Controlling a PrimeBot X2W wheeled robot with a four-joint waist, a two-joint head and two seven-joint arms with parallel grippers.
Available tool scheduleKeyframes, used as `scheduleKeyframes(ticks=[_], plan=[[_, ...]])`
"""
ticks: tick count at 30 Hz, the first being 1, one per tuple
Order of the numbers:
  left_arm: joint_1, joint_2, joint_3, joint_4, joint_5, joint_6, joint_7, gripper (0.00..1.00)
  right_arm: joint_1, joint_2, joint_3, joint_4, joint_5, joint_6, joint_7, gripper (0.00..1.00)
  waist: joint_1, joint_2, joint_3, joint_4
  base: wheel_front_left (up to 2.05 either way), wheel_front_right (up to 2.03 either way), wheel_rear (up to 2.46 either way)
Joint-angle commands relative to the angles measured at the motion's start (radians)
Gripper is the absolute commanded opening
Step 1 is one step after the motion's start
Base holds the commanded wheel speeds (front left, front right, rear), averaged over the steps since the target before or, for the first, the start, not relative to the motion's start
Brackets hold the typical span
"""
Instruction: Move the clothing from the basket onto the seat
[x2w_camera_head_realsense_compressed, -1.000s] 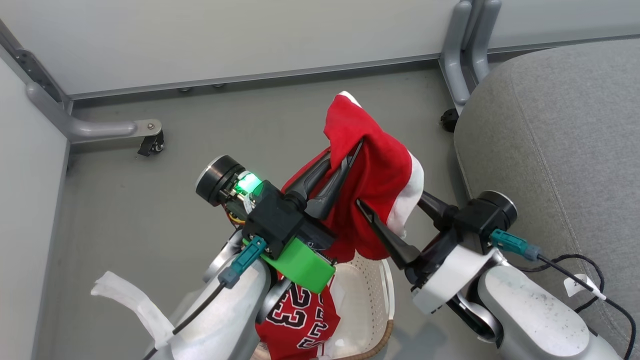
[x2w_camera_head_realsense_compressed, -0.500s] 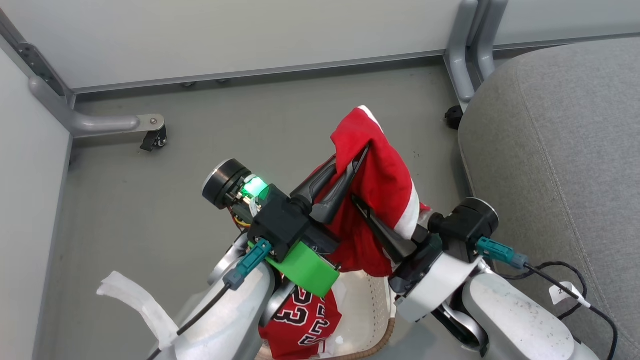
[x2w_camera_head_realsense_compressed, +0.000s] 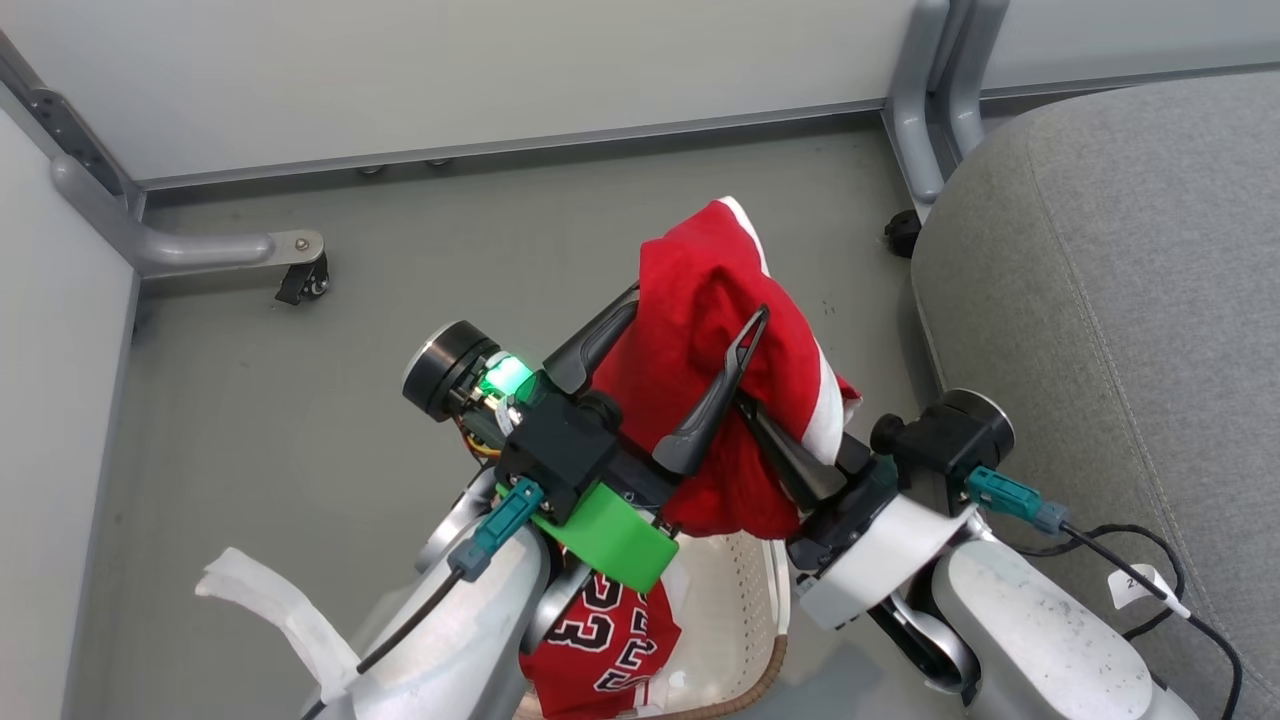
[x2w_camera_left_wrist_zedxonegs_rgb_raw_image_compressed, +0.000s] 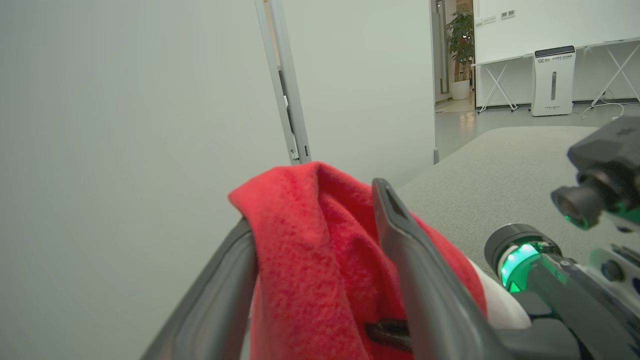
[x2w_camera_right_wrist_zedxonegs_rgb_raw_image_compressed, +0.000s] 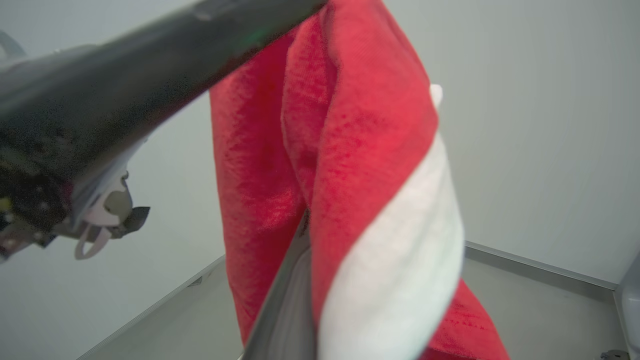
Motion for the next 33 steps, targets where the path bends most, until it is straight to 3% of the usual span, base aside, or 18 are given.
scheduleKeyframes(ticks=[1,19,33], plan=[[0.012,-0.001,0.006,-0.002,0.008,0.0,-0.001,1.0,0.011,0.001,-0.007,0.001,-0.007,-0.001,-0.005,0.0,0.0,0.0097,0.001,-0.001,0.0,0.0,0.0],[0.054,0.012,0.028,0.022,0.03,-0.001,-0.001,1.0,0.052,0.015,-0.175,-0.032,-0.059,-0.001,-0.005,0.0,0.0,0.0097,-0.003,-0.025,0.0,0.0,0.0],[0.044,0.025,0.017,0.023,0.044,-0.002,-0.001,1.0,0.1,0.039,-0.301,-0.056,-0.099,-0.001,-0.005,0.0,0.0,0.0097,0.027,-0.191,0.0,0.0,0.0]])
